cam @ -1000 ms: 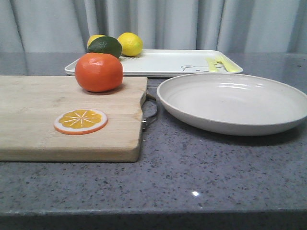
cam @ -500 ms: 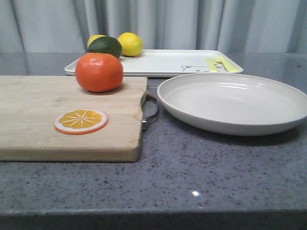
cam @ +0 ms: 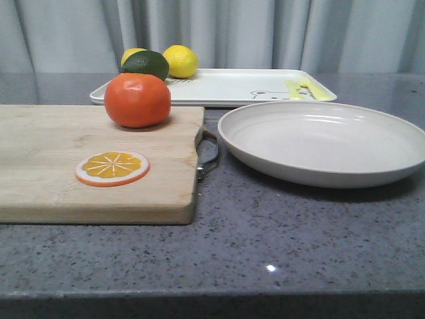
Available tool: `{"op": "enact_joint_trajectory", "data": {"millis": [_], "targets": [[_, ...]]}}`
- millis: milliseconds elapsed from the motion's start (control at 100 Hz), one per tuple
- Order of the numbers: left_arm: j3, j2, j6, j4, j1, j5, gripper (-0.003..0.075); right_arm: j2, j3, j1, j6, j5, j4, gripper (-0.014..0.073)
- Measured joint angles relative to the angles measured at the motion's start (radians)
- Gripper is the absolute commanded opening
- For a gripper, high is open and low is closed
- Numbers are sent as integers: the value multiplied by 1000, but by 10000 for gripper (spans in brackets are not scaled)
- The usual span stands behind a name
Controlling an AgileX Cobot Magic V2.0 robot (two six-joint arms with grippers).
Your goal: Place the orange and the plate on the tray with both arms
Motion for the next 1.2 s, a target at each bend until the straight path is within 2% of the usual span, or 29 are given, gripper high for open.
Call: {"op": "enact_joint_trajectory", "data": {"millis": [280,510,880,1200], "targets": [[-262,286,0,-62,-192,226,662,0,0,0,0,-2,0,-67],[-483,513,0,-82,-287,400,662,0,0,0,0,-2,0,-67],[-727,792,5,-151,-324,672,662,0,0,0,0,-2,0,-67],[-754,867,5,-168,-324,735,660,0,0,0,0,-2,0,-67]]}}
